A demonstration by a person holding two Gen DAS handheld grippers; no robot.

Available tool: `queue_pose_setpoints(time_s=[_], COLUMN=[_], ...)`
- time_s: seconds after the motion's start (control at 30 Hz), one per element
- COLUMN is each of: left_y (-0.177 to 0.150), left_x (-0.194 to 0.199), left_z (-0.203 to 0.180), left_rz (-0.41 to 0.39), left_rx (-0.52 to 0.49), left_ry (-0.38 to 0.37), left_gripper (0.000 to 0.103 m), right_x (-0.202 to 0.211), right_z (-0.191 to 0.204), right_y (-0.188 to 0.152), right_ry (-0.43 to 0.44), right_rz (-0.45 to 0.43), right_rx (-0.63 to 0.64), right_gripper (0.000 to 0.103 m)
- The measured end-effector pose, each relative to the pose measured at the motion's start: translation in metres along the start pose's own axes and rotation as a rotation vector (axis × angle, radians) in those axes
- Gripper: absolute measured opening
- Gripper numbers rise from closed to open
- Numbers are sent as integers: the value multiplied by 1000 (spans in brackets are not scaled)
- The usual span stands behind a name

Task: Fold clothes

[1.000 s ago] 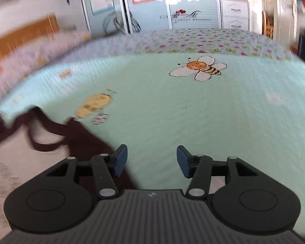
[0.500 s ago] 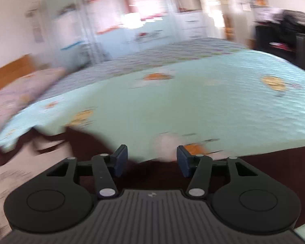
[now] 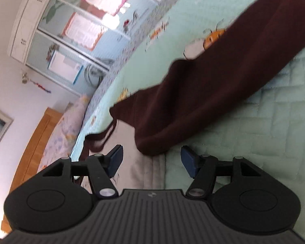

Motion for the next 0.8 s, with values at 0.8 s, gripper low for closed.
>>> queue_pose_setpoints(time_s=[0.8], left_y=[0], left_x=[3], left_z=[0], left_rz=[-10], left_rx=[11], left_ry=[-14], left_gripper=[102], right_x=[41], right_z=[48], right_y=[-49], right_ry=[-136], right_rz=[-250], right_rx=[190], right_gripper=[79])
Point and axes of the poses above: each gripper's, at about its wrist camera, not at the fingertips, and x roughly against the way its jaws point, z to its left, y to its top, the point moved 8 cm from there along -x, roughly the way its jaws point, and after that the axes turned 15 degrees about z, right-handed, at the moved point
